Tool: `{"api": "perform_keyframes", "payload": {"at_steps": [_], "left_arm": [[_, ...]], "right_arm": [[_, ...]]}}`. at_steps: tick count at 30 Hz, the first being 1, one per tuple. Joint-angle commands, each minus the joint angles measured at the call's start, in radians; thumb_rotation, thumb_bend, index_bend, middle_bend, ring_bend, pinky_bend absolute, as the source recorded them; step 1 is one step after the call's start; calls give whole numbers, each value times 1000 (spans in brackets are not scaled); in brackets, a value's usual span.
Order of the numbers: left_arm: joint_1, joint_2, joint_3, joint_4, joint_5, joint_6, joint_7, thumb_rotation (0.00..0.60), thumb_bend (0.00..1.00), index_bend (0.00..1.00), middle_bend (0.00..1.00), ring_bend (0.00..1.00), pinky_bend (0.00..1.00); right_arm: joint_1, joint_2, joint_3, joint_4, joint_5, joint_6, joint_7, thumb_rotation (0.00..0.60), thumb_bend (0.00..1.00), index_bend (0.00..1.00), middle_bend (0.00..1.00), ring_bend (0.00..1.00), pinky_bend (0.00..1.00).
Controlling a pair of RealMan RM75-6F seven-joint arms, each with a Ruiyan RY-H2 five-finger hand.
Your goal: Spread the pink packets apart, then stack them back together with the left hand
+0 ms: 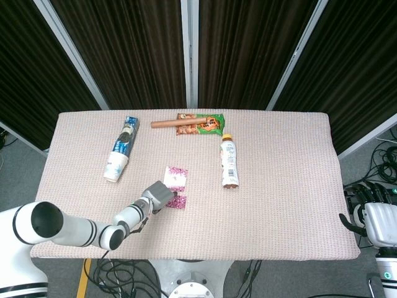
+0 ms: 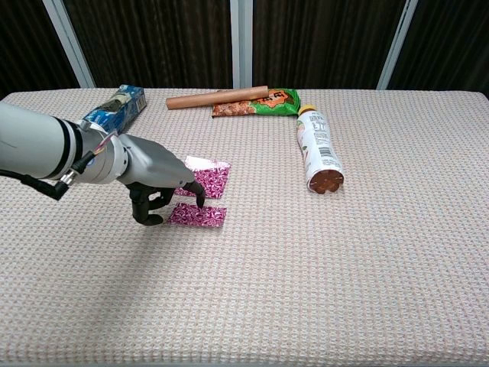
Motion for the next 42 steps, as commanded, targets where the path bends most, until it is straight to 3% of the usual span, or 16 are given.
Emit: {"api": "perform_keyframes", "payload": {"at_steps": [1, 9, 20, 42], "left_arm": [[-6, 12, 4, -29, -5, 26, 10, 600, 484, 218, 876, 859, 1000], [23, -28, -24, 19, 36, 118, 24, 600, 483, 218, 876, 858, 1000], [46, -124, -73, 188, 41, 68, 40, 600, 483, 219, 876, 859, 1000], [71, -21, 10, 153, -91, 42, 106, 600, 483, 218, 876, 858, 995]], "right_arm": [[0, 0, 0, 1, -1, 0, 1, 513, 167, 261, 212, 108, 104], [-1, -2, -2, 3, -1, 0, 2, 511, 166, 261, 212, 107, 104], [-4, 1, 1, 1, 14, -3, -4, 510, 165, 261, 212, 107, 104], [0, -4, 1, -2, 1, -3, -4, 513, 166, 261, 213, 107, 104]]}}
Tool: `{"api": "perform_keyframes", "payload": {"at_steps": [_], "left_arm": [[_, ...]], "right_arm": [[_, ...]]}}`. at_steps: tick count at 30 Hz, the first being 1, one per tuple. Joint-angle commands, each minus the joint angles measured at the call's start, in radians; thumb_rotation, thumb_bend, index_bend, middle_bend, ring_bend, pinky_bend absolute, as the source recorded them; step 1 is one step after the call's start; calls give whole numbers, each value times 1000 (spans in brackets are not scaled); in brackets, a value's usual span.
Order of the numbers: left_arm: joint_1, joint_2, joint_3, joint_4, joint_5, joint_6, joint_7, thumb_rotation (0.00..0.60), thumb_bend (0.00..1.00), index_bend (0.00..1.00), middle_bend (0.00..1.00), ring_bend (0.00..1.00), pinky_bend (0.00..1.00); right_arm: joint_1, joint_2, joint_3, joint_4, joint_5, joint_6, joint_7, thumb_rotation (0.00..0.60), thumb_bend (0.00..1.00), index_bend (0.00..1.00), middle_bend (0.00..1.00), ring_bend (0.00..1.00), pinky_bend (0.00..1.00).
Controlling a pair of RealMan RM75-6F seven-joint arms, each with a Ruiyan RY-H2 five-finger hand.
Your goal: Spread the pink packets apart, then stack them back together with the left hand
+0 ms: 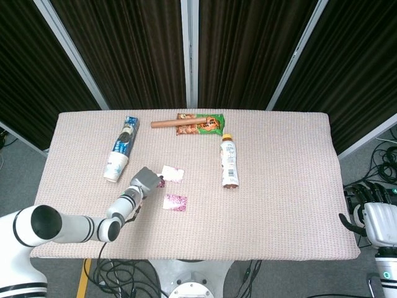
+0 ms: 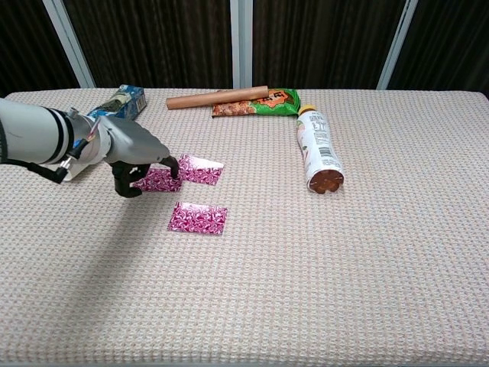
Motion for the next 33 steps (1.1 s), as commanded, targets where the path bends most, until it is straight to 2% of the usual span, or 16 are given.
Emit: {"api": "perform_keyframes", "payload": {"at_steps": [1, 9, 16, 21, 33], "left_arm": [[6, 14, 11, -7, -9, 2, 5, 600, 483, 218, 876, 858, 995], [8, 42, 29, -21, -26, 0, 19, 600, 483, 218, 876, 858, 994], [15, 37, -12, -46, 30, 23, 1, 600, 483, 218, 876, 858, 994], [6, 11, -25, -36, 27, 8, 11, 600, 483, 219, 876, 858, 992], [1, 11, 11, -29, -44, 8, 44, 600, 483, 218, 876, 858, 992]], "right_arm": [[0, -1, 0, 0, -2, 1, 1, 512, 166, 261, 212, 107, 104], [-6, 2, -1, 1, -3, 10, 6, 508, 166, 261, 212, 108, 104], [-5, -1, -4, 1, -6, 6, 5, 515, 166, 261, 213, 106, 104], [-7, 2, -3, 0, -2, 9, 4, 516, 165, 261, 213, 107, 104], [-7, 0, -2, 6, 2, 4, 10, 511, 165, 261, 212, 106, 104]]}}
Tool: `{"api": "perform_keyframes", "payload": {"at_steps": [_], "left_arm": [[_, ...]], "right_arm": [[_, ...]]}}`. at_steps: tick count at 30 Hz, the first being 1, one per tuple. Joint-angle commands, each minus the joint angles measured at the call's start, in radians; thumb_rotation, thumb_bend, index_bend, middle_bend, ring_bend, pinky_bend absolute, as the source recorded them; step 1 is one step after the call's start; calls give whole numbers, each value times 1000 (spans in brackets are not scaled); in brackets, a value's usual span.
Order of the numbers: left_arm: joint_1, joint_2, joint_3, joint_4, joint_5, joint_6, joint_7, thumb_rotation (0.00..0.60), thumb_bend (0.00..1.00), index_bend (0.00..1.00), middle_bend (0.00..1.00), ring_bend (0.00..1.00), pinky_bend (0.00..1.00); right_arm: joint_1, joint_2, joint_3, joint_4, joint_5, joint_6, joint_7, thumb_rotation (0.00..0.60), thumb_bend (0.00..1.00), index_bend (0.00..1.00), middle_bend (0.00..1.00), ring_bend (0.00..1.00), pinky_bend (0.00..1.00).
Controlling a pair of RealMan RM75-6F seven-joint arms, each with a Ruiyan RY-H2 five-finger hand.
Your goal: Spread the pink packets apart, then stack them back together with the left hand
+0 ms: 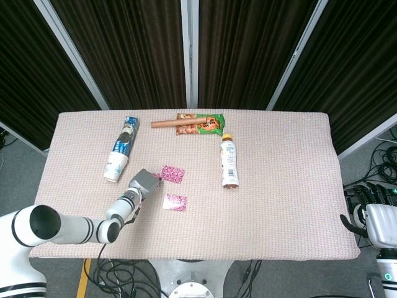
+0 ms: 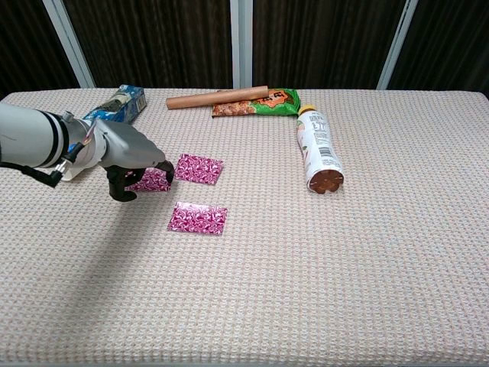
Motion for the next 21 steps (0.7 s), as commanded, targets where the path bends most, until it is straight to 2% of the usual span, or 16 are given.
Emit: {"api": "perform_keyframes", "payload": {"at_steps": [1, 7, 11, 16, 21], "left_arm": [[1, 10, 10, -6, -15, 3, 5, 600, 483, 219, 876, 858, 993], [14, 33, 6, -17, -3, 21, -10, 600, 483, 218, 876, 858, 992], [61, 22, -53, -5, 120, 88, -85, 600, 463, 219, 865, 852, 991], [114, -58, -122, 98, 272, 140, -165, 600, 392, 255, 870, 852, 991], [117, -141, -174, 223, 281, 95, -170, 600, 302, 283, 878, 855, 992]], "right_arm": [[1, -1, 1, 1, -1, 0, 1, 510, 167, 261, 212, 107, 104], [-1, -1, 0, 2, -5, 5, 5, 507, 165, 261, 211, 107, 104], [0, -2, 0, 4, -5, 3, 7, 509, 166, 261, 212, 107, 104], [-1, 1, 1, 5, -1, 2, 5, 508, 167, 261, 212, 107, 104], [-2, 7, 4, 2, 6, 1, 2, 507, 166, 261, 211, 107, 104]]}}
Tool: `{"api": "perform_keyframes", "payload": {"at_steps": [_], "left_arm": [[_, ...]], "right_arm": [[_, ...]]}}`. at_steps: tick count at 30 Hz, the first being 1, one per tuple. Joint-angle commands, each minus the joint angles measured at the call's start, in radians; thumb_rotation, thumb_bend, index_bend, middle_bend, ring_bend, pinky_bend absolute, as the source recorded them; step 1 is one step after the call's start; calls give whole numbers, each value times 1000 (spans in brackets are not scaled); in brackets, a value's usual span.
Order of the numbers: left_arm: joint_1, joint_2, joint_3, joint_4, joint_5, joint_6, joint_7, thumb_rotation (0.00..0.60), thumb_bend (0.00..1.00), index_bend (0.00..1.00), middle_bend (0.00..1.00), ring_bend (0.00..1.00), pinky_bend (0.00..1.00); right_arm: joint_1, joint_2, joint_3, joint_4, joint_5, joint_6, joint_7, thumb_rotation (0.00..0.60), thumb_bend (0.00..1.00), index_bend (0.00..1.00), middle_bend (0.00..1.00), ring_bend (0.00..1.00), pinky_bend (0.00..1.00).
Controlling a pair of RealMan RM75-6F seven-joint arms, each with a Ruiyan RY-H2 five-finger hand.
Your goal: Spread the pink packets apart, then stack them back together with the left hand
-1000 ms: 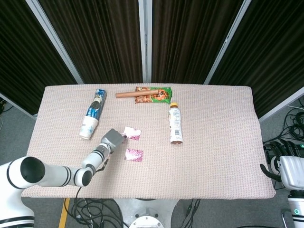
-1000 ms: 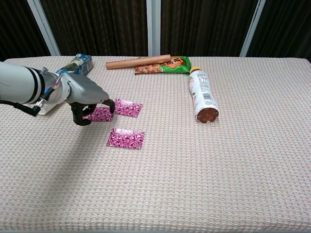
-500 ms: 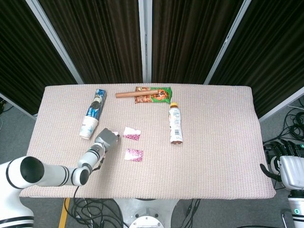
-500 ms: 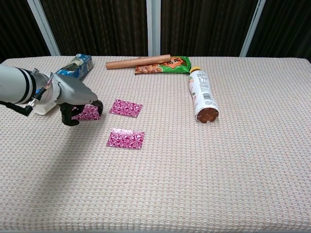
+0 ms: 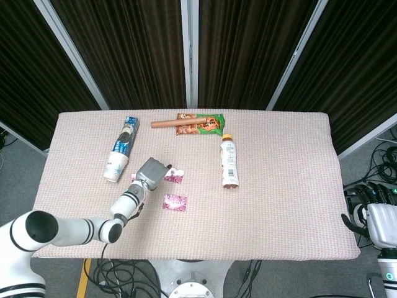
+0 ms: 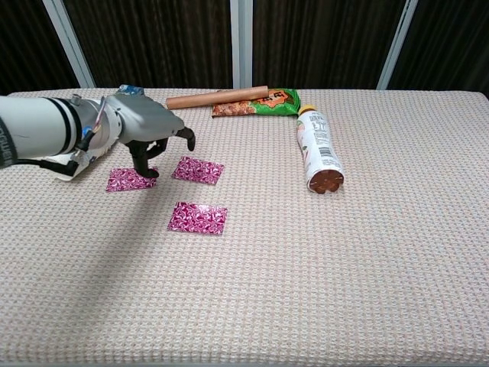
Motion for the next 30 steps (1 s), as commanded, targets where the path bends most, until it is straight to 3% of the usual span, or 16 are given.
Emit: {"api": "perform_keyframes", "payload": {"at_steps": [1, 8, 16, 30], "left_arm": [[13, -87, -60, 124, 5, -35, -13, 600, 287, 287, 879, 855, 992], [4, -167, -106, 260, -51, -110, 22, 600, 238, 300, 880, 856, 992], [15, -240, -148, 355, -45, -128, 29, 600, 220, 345, 881, 856, 992], [35, -298, -202, 440, -8, -141, 54, 600, 219, 384, 882, 856, 991]], "right_arm": [[-1, 2, 1, -1, 3, -1, -2, 506, 165, 261, 212, 107, 104], [1, 9, 6, -4, 11, -4, -6, 508, 167, 261, 211, 107, 105], [0, 14, 8, -5, 17, -6, -7, 514, 166, 261, 212, 107, 113], [-9, 20, 9, -1, 28, 0, 2, 515, 166, 260, 212, 108, 115]]}}
